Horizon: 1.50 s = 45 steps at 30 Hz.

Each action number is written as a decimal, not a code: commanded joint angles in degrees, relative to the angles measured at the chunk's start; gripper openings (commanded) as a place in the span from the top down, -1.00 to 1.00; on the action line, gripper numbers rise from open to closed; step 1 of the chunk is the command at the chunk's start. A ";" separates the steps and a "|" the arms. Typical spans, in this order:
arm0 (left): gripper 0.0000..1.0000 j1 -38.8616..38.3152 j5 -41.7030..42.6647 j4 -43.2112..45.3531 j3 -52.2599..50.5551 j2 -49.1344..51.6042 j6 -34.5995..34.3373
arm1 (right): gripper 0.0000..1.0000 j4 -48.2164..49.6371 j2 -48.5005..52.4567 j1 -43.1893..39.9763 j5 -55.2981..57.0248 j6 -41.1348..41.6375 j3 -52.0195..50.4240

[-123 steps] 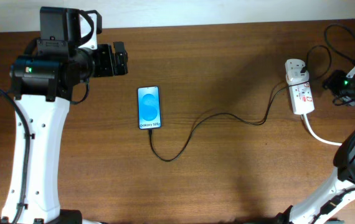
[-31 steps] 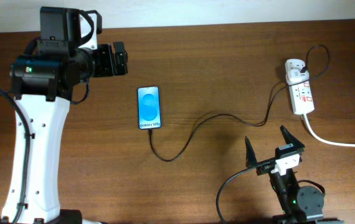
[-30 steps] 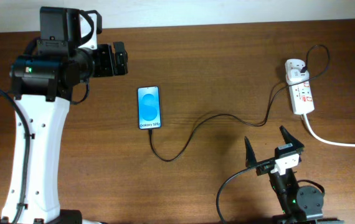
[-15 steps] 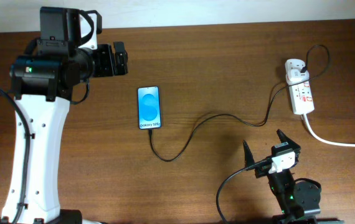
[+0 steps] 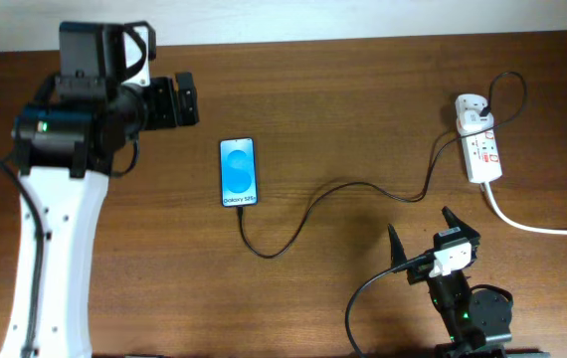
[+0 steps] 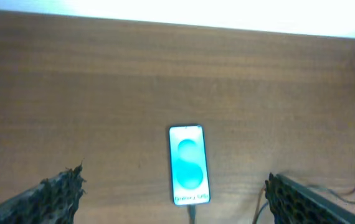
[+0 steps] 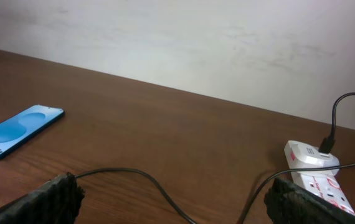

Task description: Plug charger to phone and switch on socket

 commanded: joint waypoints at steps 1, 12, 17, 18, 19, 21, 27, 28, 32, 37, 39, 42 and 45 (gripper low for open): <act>-0.99 0.22 -1.07 12.33 -13.99 -10.16 1.38 | -0.97 -0.39 -0.61 0.39 0.28 0.44 -0.31; -0.99 0.22 -0.96 27.93 -36.79 -28.96 7.28 | -0.97 -0.39 -0.61 0.39 0.28 0.44 -0.31; -0.99 0.22 -0.94 37.44 -50.93 -39.98 12.20 | -0.97 -0.39 -0.61 0.39 0.28 0.44 -0.31; -0.99 0.22 -0.94 40.50 -55.04 -42.91 13.29 | -0.97 -0.39 -0.61 0.39 0.28 0.44 -0.31; -0.99 0.22 -0.96 45.40 -60.92 -46.95 15.17 | -0.97 -0.39 -0.61 0.39 0.28 0.44 -0.31; -0.99 0.24 -0.96 53.92 -71.17 -54.03 18.05 | -0.97 -0.39 -0.61 0.39 0.28 0.44 -0.31; -0.98 2.97 -0.98 64.92 -92.63 -71.78 18.58 | -0.97 -0.39 -0.61 0.39 0.28 0.44 -0.31; -0.99 3.10 -0.94 64.89 -94.88 -74.12 20.20 | -0.97 -0.39 -0.61 0.39 0.31 0.44 -0.31; -0.99 3.26 -1.01 64.89 -101.59 -81.13 22.43 | -0.97 -0.39 -0.61 0.39 0.28 0.46 -0.31; -0.99 3.26 -1.42 57.11 -104.43 -87.89 23.63 | -0.97 -0.39 -0.61 0.39 0.28 0.44 -0.31; -0.99 3.26 -1.38 57.24 -104.43 -87.82 23.61 | -0.97 -0.39 -0.61 0.39 0.28 0.44 -0.31; -0.99 3.26 -1.40 57.29 -104.41 -87.80 23.61 | -0.97 -0.39 -0.61 0.39 0.28 0.44 -0.31; -0.99 3.26 -1.38 57.29 -104.41 -87.80 23.61 | -0.97 -0.39 -0.61 0.39 0.28 0.44 -0.31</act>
